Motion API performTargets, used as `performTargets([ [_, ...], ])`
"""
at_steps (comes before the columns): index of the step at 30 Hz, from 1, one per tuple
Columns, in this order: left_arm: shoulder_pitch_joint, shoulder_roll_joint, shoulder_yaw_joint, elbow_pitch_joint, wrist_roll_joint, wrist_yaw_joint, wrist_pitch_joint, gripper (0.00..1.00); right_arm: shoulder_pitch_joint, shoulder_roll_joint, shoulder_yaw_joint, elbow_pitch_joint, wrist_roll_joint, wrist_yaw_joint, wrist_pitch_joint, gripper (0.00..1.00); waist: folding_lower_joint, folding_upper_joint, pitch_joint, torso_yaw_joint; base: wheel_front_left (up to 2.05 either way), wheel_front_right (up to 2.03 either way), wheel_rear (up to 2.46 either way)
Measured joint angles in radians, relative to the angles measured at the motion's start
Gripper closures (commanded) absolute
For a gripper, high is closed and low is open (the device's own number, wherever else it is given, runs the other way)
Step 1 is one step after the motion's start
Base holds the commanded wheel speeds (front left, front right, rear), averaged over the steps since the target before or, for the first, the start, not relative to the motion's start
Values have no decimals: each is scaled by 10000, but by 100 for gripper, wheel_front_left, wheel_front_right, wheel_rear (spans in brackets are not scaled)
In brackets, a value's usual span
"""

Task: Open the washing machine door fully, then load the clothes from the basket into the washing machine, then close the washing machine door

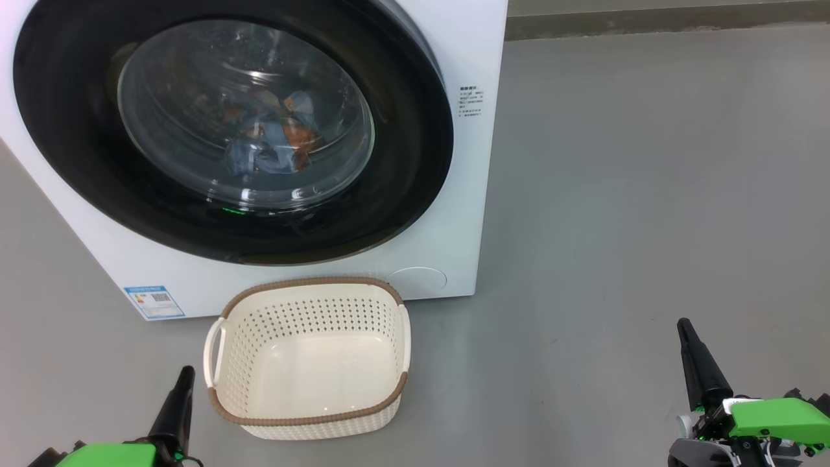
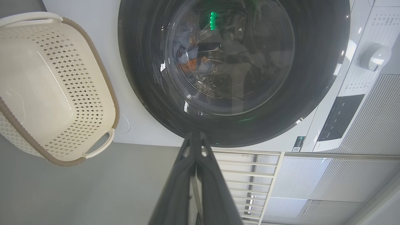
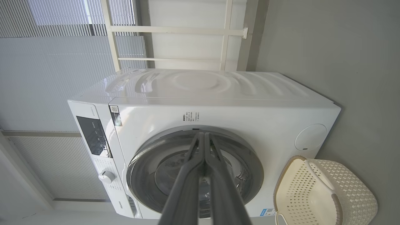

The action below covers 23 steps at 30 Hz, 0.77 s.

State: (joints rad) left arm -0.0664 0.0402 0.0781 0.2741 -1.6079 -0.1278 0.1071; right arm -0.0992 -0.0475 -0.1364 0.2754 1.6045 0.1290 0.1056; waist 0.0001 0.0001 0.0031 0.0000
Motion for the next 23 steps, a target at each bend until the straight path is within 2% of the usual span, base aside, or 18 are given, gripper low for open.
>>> performTargets([
  [23,0,-4,4,0,0,0,0,100,3,2,0,0,0,0,0,100,-1,0,0,0,0,0,0],
])
